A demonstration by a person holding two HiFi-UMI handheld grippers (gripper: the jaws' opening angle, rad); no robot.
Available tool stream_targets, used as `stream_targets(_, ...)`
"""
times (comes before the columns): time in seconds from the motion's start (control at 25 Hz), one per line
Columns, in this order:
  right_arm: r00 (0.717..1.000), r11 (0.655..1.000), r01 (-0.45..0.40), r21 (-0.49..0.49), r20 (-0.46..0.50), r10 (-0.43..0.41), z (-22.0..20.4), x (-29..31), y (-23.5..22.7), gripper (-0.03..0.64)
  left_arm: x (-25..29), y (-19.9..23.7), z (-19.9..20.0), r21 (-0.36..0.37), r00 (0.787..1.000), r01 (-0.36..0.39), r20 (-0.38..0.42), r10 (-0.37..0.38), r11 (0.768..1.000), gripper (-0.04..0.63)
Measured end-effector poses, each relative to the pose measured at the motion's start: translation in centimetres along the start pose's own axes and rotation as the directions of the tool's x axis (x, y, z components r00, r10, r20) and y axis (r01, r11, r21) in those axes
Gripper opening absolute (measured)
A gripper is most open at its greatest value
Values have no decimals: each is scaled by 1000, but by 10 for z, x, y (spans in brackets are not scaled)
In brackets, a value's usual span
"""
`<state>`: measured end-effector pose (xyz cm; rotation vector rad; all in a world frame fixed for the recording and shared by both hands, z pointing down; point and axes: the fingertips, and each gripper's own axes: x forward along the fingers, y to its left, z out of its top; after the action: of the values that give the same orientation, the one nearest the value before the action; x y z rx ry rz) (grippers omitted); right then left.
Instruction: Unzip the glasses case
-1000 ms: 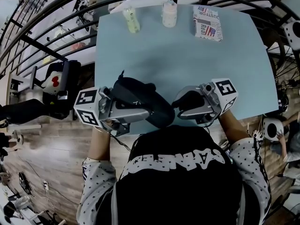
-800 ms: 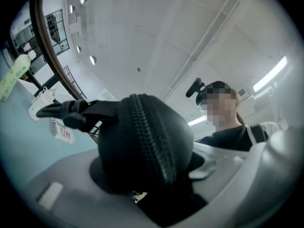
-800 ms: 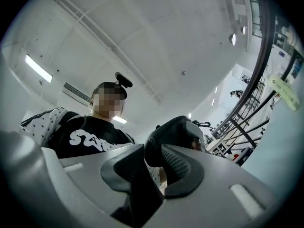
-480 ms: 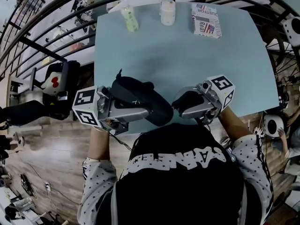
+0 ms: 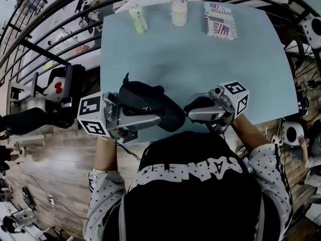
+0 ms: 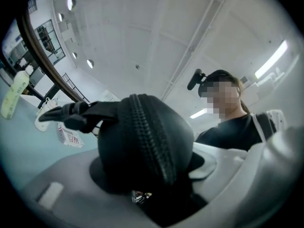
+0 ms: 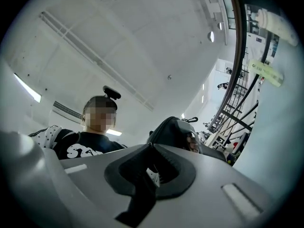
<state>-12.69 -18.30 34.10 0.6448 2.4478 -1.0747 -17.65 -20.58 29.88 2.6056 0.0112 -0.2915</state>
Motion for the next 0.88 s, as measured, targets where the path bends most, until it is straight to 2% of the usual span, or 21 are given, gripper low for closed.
stream_targets(0.12, 999, 999, 36, -24, -35, -37, -2, -2, -3, 31, -1, 3, -3, 8, 1000, -19, -13, 19, 1000, 0)
stream_targets(0.24, 989, 990, 108, -90, -94, -117, -5, -7, -9, 29, -2, 7, -7, 24, 998, -47, -31, 47, 999, 0)
stream_targets(0.36, 969, 969, 177, -174, -141, -203, -4, -10, -14, 26, -5, 12, -9, 28, 996, -74, -39, 75, 997, 0)
stream_targets(0.48, 953, 943, 228, -242, -144, -267, -2, -13, -17, 12, -7, 17, -10, 19, 995, -92, -33, 93, 996, 0)
stream_targets(0.64, 942, 913, 255, -320, -132, -309, 0, -13, -18, 11, -9, 19, -9, 6, 994, -105, -16, 105, 994, 0)
stream_targets(0.8, 933, 861, 264, -434, -110, -342, 2, -10, -18, 11, -12, 21, -5, -11, 994, -111, 14, 111, 994, 0)
stream_targets(0.88, 937, 856, 253, -450, -106, -333, 2, -9, -18, 11, -11, 21, -5, -10, 994, -109, 15, 109, 994, 0)
